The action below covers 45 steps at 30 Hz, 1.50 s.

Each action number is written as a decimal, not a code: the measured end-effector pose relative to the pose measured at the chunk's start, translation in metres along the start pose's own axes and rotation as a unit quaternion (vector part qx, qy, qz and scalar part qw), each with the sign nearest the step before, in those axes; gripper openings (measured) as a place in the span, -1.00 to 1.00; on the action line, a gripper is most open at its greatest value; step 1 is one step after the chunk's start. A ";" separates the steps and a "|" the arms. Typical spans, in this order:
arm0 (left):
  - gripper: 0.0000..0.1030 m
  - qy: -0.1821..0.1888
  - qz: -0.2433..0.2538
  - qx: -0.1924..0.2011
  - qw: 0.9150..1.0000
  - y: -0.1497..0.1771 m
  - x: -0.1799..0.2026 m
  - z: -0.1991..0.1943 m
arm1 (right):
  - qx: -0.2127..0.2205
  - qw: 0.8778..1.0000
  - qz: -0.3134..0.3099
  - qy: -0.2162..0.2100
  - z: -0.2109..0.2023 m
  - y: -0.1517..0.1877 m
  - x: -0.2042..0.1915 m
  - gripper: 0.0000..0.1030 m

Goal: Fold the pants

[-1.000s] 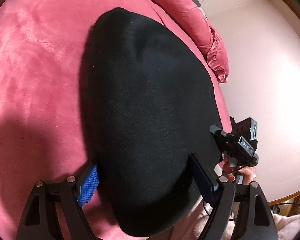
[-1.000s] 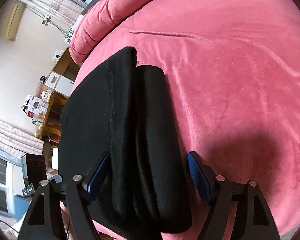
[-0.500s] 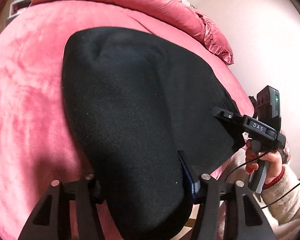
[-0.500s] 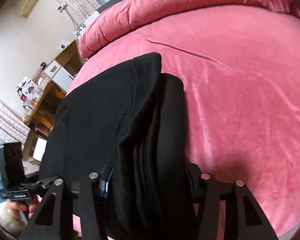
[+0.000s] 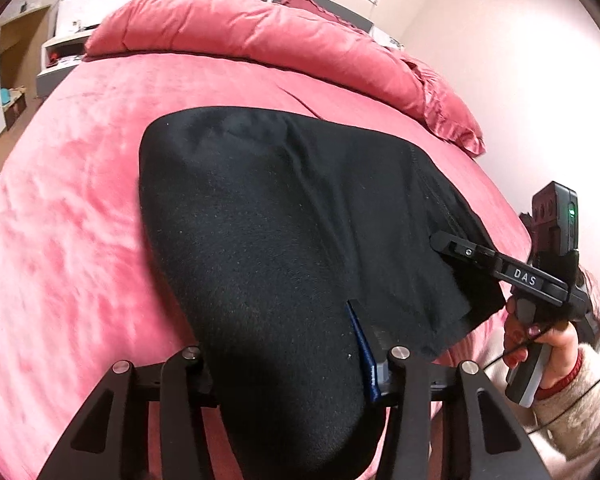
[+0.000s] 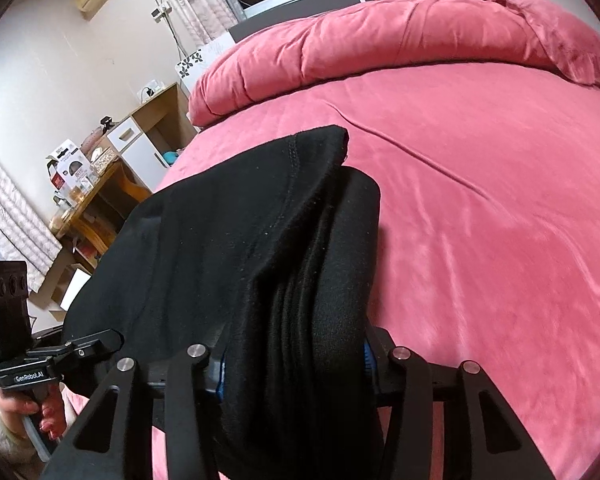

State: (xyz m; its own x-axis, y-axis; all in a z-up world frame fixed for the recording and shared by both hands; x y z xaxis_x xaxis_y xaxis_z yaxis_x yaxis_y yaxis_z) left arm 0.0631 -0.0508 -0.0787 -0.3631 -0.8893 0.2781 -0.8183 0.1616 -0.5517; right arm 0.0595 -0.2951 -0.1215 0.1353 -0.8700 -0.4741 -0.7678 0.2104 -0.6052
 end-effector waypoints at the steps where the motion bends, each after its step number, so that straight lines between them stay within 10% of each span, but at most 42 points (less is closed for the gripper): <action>1: -0.03 -0.003 -0.002 0.002 1.000 -0.006 -0.002 0.002 | 0.000 1.000 -0.005 0.000 0.005 -0.006 -0.002 -0.07; 21: -0.04 -0.056 -0.003 0.037 0.998 -0.132 -0.043 0.080 | 0.028 0.999 -0.035 0.015 0.094 -0.130 0.012 -0.07; 37: 0.42 -0.039 -0.079 0.029 0.996 -0.112 -0.078 0.100 | 0.025 0.999 0.019 0.043 0.107 -0.119 0.045 0.23; 45: 0.38 -0.097 -0.073 0.096 0.988 -0.090 -0.064 0.055 | 0.090 0.986 -0.079 0.114 0.051 -0.104 -0.003 0.23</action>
State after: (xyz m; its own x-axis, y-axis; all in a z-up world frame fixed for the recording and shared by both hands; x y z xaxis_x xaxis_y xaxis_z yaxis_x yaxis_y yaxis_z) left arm 0.1848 -0.0323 -0.0899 -0.1399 -0.9652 0.2211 -0.7488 -0.0430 -0.6614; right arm 0.1709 -0.2919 -0.0900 0.0840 -0.9716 -0.2210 -0.6217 0.1222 -0.7736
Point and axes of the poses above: each gripper's, at about its wrist camera, not at the fingertips, and z roughly the way its jaws point, x to its right, y to its underside, the point moved 5 cm from there along z, roughly the way its jaws point, and after that the axes turned 6 degrees about -y, right-handed, at the moved point
